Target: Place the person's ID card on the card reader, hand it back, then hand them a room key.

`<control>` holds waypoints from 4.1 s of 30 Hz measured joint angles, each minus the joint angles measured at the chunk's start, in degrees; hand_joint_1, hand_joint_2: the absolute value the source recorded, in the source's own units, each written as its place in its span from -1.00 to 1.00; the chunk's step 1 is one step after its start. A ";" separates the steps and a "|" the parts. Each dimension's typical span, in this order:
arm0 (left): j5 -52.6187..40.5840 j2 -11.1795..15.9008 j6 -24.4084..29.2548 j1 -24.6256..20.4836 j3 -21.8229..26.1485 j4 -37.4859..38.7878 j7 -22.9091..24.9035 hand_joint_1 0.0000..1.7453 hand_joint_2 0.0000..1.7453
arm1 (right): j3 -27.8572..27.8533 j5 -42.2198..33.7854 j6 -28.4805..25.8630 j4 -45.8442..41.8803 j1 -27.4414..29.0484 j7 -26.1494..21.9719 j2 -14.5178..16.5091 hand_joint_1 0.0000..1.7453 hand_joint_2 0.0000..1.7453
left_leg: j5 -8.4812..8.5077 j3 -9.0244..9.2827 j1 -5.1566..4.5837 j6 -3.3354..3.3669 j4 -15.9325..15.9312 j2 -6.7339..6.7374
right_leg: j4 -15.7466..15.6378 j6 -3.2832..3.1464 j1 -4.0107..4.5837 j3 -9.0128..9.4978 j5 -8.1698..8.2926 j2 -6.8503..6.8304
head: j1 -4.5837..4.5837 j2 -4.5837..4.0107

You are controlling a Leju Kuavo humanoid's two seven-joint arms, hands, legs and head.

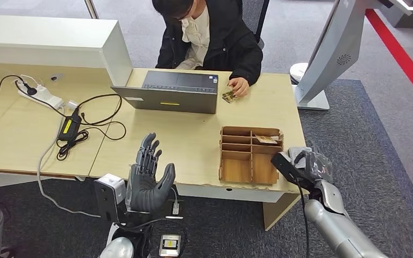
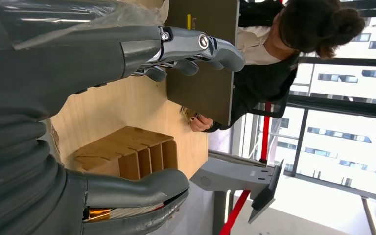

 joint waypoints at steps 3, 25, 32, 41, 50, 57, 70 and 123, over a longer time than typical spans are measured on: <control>-0.01 0.01 -0.04 0.27 0.01 0.00 -0.01 -1.00 1.00 | 0.06 -0.03 -0.08 0.33 0.00 -0.46 0.37 1.00 1.00 | 0.00 0.00 0.00 0.00 0.00 0.00 | 0.00 0.00 0.00 0.00 0.00 0.00 | 0.00 0.00; -0.02 -0.20 -2.43 0.06 0.02 0.16 -1.46 -1.00 1.00 | -0.08 3.19 1.22 -5.96 -5.16 3.87 -1.96 1.00 1.00 | 0.01 -0.01 -0.01 0.01 0.01 0.01 | 0.00 0.03 -0.01 -0.02 0.02 0.00 | 0.00 0.00; 0.42 -0.54 -2.82 -0.76 0.02 0.52 -1.63 -1.00 1.00 | -0.11 5.44 2.01 -11.39 -7.46 5.59 -3.80 1.00 1.00 | 0.01 0.00 -0.01 0.01 0.02 0.01 | 0.01 0.03 -0.01 -0.02 0.03 0.00 | 0.00 0.01; 1.27 -0.57 -3.60 -1.62 -0.04 0.73 -1.65 -1.00 1.00 | 0.52 10.50 7.89 -17.43 -11.27 6.87 -4.46 1.00 1.00 | 0.02 -0.03 -0.01 0.01 0.01 0.00 | 0.04 0.03 -0.01 -0.02 0.03 0.01 | -0.01 0.00; 1.58 -0.80 -5.44 -2.38 -0.36 1.51 -1.73 -1.00 1.00 | 3.70 11.99 13.62 -18.70 -18.71 6.91 -1.14 1.00 1.00 | 0.06 -0.05 0.00 0.00 0.01 0.01 | 0.08 0.03 0.00 -0.04 0.03 0.00 | 0.00 0.00; 1.57 -0.81 -6.17 -2.85 -0.70 1.63 -1.49 -1.00 1.00 | 6.11 10.73 14.62 -15.58 -23.96 5.80 3.09 1.00 1.00 | 0.07 -0.08 0.00 0.00 0.01 0.01 | 0.09 0.03 0.00 -0.06 0.03 0.00 | -0.01 0.00; 1.57 -0.81 -8.89 -3.18 -0.81 2.40 -0.69 -1.00 1.00 | 9.14 8.11 13.65 -4.17 -29.04 4.64 8.96 1.00 1.00 | 0.07 -0.08 0.00 0.00 0.01 0.00 | 0.07 0.03 0.00 -0.08 0.03 0.00 | 0.00 0.00; -3.41 1.40 -2.85 3.95 0.70 -2.80 3.05 -1.00 1.00 | 9.23 23.13 14.71 -37.81 1.66 11.93 1.92 -1.00 1.00 | 0.05 -0.05 0.00 0.02 0.00 0.00 | 0.00 0.04 0.00 -0.06 0.03 0.00 | 0.01 0.00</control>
